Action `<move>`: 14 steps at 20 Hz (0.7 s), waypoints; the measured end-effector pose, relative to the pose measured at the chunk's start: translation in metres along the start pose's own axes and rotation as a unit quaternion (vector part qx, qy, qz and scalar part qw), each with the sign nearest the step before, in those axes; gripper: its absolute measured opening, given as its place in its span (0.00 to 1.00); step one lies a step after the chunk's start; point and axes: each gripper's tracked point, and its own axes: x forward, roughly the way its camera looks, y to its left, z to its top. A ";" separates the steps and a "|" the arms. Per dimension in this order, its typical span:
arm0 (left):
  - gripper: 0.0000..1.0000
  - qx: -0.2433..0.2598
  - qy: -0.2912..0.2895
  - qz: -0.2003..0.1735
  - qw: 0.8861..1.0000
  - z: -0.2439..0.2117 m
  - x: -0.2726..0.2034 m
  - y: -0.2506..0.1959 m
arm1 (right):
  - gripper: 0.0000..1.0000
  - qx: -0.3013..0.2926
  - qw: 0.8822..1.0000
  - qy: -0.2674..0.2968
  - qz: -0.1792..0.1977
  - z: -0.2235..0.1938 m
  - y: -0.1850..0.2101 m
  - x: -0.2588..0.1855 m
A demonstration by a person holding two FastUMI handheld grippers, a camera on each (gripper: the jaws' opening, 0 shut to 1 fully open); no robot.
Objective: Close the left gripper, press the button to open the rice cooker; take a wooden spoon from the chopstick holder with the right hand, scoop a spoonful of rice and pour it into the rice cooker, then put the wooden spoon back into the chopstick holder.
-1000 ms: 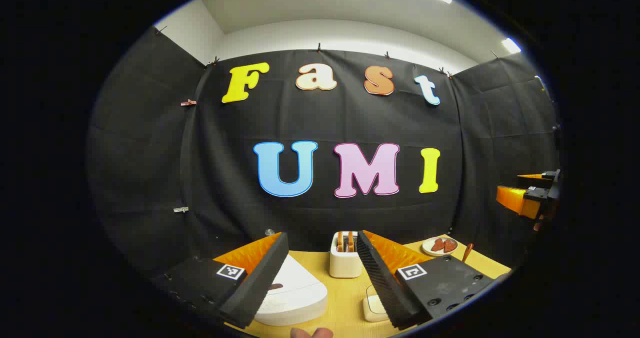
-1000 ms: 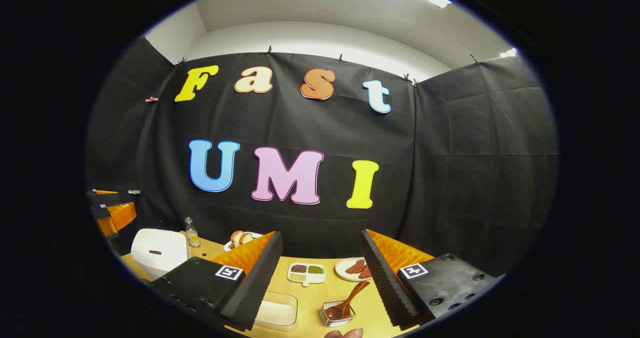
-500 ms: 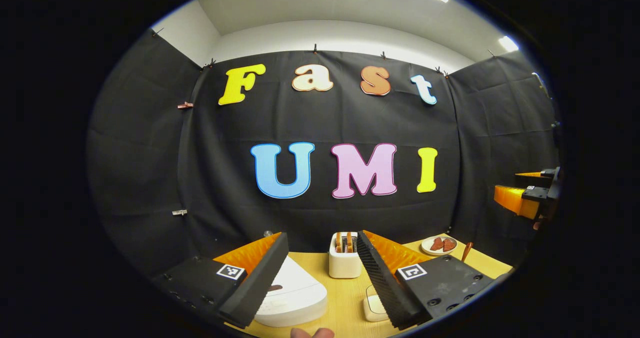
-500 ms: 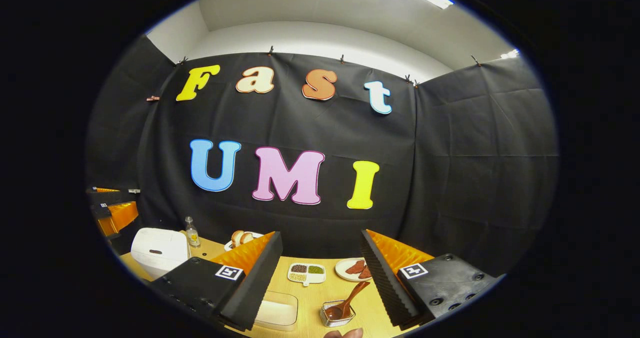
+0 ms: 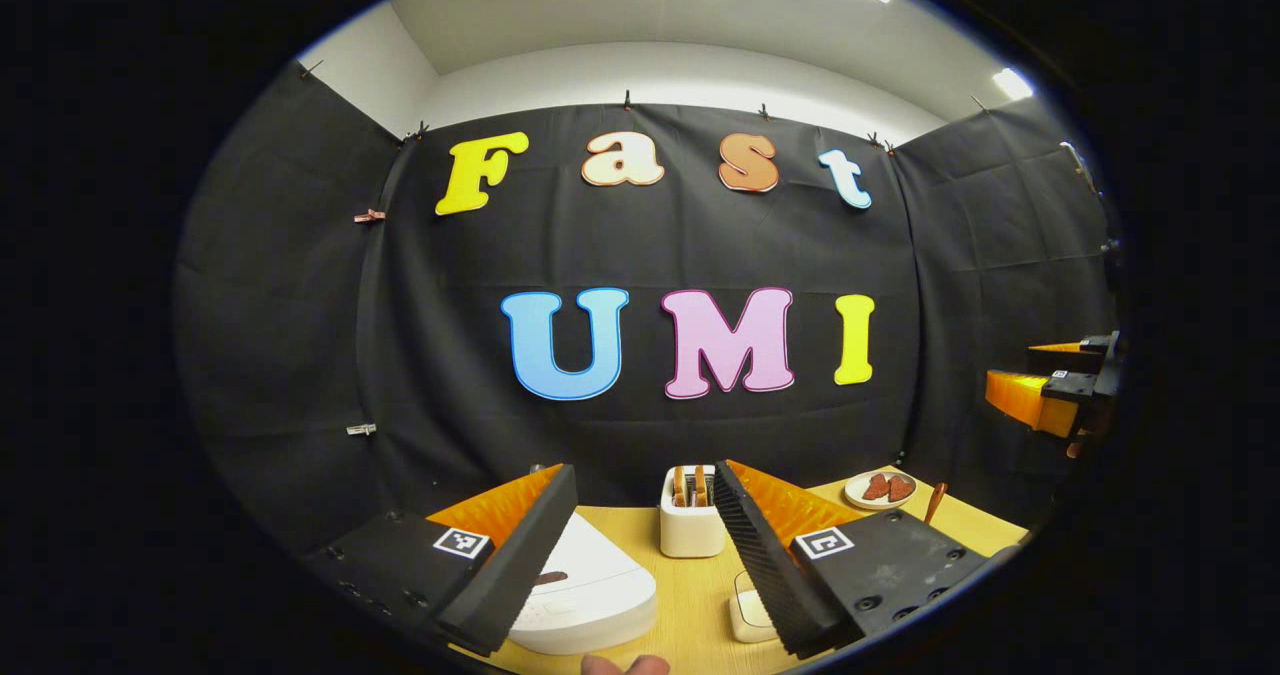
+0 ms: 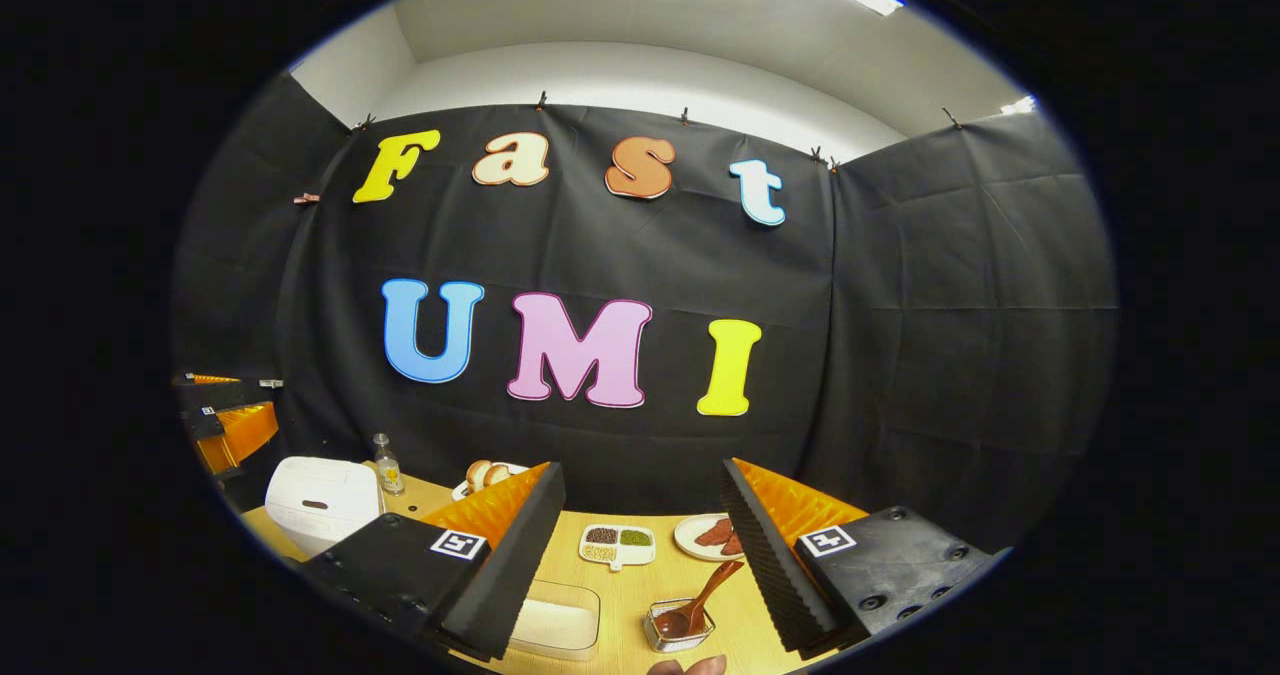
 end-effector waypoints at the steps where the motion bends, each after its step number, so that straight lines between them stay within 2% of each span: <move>1: 0.95 0.000 0.000 0.000 1.000 -0.001 0.000 0.000 | 0.98 -0.001 1.000 0.000 0.000 -0.001 0.000 0.001; 14: 0.95 0.001 0.001 0.001 1.000 -0.001 0.002 0.002 | 0.98 -0.003 1.000 0.004 -0.005 -0.005 -0.002 0.001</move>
